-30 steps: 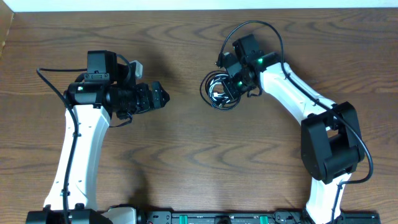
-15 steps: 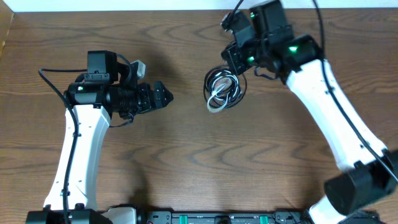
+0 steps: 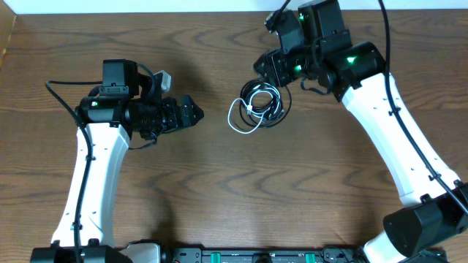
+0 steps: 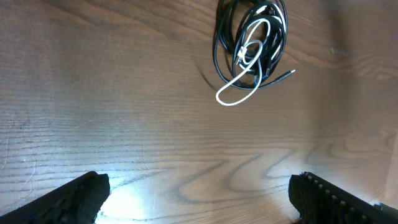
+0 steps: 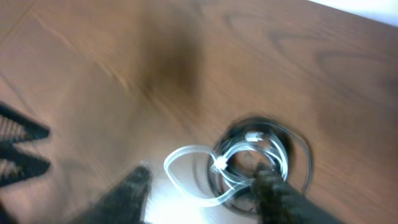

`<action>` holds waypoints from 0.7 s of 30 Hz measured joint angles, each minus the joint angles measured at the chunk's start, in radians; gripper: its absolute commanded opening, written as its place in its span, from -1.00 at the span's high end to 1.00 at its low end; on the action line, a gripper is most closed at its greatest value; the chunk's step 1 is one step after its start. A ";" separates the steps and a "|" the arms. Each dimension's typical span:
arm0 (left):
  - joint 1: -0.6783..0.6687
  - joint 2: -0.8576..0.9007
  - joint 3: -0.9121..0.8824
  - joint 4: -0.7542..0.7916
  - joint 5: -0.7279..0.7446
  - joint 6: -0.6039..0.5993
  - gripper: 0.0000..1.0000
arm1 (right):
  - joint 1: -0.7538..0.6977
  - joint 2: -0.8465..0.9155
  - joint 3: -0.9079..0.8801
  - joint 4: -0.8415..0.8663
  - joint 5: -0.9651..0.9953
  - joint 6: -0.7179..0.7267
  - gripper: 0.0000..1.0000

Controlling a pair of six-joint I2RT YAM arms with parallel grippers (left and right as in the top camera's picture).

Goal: Untangle cables

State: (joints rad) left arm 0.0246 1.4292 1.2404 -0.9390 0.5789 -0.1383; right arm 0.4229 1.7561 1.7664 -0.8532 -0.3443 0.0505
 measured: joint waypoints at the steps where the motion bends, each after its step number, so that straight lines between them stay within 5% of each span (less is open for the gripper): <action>1: 0.000 0.000 0.000 0.000 0.000 0.000 -0.96 | 0.003 0.004 0.000 -0.022 0.001 0.006 -0.73; 2: 0.000 0.000 0.000 0.001 0.002 0.000 -0.96 | 0.008 0.011 0.000 -0.039 0.002 0.011 -0.99; 13: -0.170 0.092 0.000 0.041 -0.006 0.000 -0.96 | -0.017 0.082 0.000 -0.005 0.001 0.153 -0.98; 21: -0.268 0.283 0.000 0.159 -0.036 0.000 -0.97 | -0.156 0.082 0.000 -0.154 0.001 0.217 -0.98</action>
State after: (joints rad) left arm -0.2436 1.7119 1.2404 -0.7795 0.5430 -0.1387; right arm 0.2672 1.8381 1.7660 -1.0077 -0.3431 0.2676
